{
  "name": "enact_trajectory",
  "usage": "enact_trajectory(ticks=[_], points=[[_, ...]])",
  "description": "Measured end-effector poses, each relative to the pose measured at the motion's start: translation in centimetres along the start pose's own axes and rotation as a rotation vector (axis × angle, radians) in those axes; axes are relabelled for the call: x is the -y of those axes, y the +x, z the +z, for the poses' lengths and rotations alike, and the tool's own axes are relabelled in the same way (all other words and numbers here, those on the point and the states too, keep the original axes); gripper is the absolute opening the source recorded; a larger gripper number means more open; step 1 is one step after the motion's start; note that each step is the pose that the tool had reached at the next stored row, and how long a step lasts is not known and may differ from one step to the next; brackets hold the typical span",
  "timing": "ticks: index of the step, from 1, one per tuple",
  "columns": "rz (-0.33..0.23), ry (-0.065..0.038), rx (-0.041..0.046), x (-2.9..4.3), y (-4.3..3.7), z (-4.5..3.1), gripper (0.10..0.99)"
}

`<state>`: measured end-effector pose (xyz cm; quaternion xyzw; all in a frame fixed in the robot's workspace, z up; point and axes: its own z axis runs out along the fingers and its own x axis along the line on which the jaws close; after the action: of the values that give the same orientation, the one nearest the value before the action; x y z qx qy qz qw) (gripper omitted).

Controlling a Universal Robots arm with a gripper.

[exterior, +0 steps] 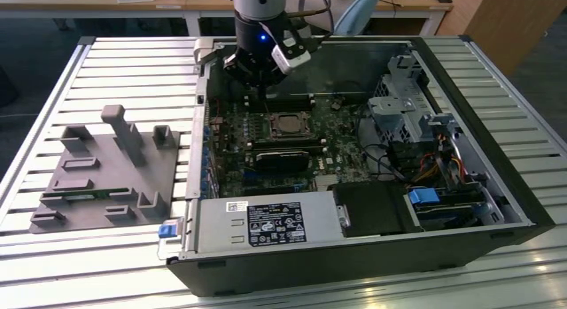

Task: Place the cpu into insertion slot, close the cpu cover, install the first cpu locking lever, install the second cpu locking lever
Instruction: 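Install the first cpu locking lever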

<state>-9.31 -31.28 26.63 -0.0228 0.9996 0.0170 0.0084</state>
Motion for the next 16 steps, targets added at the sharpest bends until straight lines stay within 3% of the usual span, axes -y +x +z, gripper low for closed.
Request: enact_trajectory(ticks=[16], points=[[0.000, 0.000, 0.0000, -0.67, 0.83, 0.88, 0.106]])
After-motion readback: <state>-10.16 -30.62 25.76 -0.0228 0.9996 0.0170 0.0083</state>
